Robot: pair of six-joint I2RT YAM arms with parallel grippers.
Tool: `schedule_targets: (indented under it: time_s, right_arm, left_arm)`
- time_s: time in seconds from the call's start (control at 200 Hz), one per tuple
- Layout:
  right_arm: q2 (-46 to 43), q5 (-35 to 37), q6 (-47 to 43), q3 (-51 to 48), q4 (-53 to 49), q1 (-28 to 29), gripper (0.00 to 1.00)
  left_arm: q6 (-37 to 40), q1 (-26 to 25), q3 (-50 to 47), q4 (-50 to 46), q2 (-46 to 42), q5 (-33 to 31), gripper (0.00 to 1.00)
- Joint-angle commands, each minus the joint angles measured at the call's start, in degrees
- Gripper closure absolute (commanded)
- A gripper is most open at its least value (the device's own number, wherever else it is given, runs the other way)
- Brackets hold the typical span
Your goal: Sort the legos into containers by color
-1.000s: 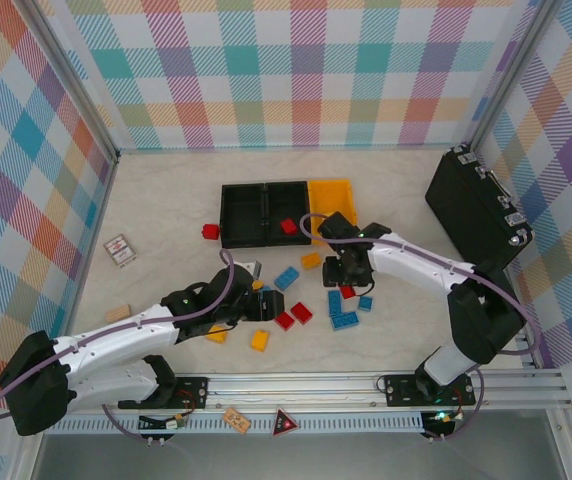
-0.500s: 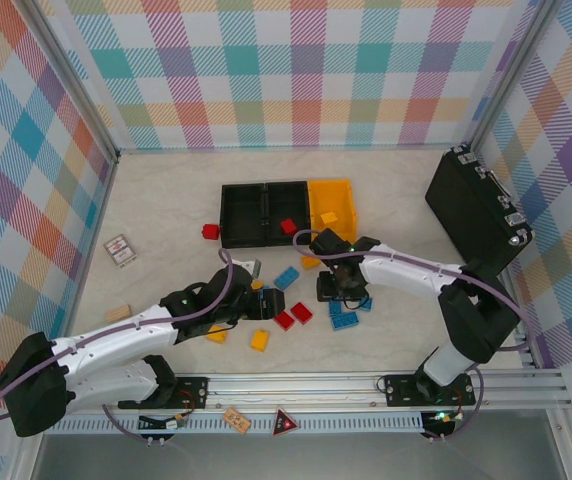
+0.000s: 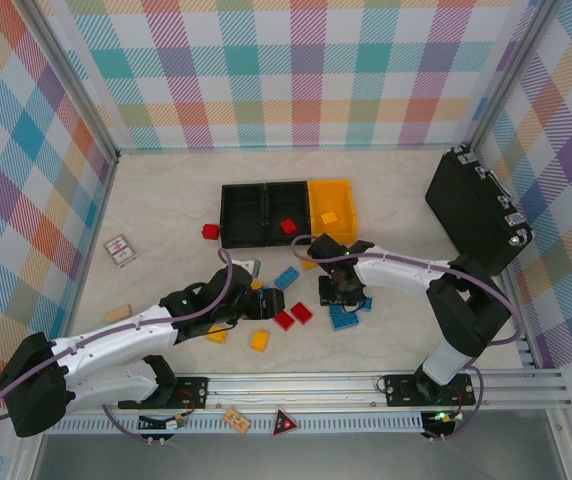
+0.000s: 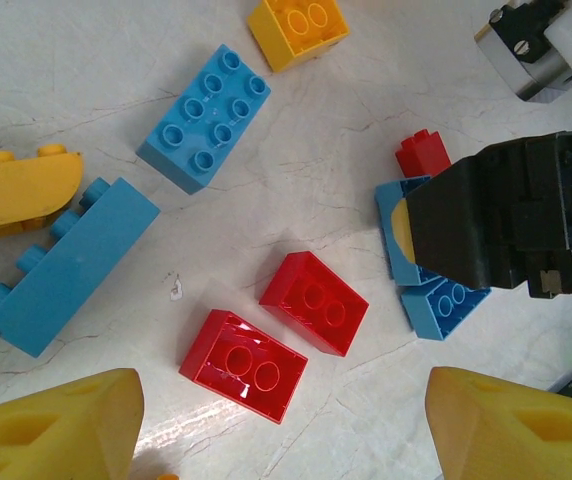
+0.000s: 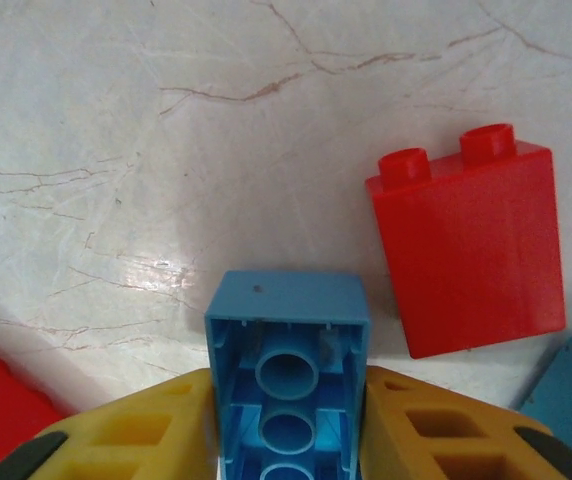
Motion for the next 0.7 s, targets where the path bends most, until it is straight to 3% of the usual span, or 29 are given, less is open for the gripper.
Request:
schedule_targets:
  time_s: [0.0, 0.37, 0.525, 0.695]
  right_arm:
    - [0.81, -0.4, -0.06, 0.21, 0.01, 0.38, 0.67]
    - [-1.47, 0.04, -1.94, 4.96, -2.71, 1.17, 0.71]
    - [0.5, -0.55, -3.94, 11.65, -4.1, 1.69, 0.72]
    - [6.12, -1.01, -6.61, 22.5, -5.89, 2.89, 0.72]
  left_arm:
    - [-0.9, -0.7, -1.39, 0.89, -0.88, -1.3, 0.25]
    - [-2.59, -0.64, -2.3, -1.56, -4.95, -4.51, 0.24]
    - [-4.26, 0.61, -2.47, -6.41, -8.06, -7.55, 0.24]
    - [-5.57, 5.57, -3.22, -11.99, -12.68, -8.07, 0.24]
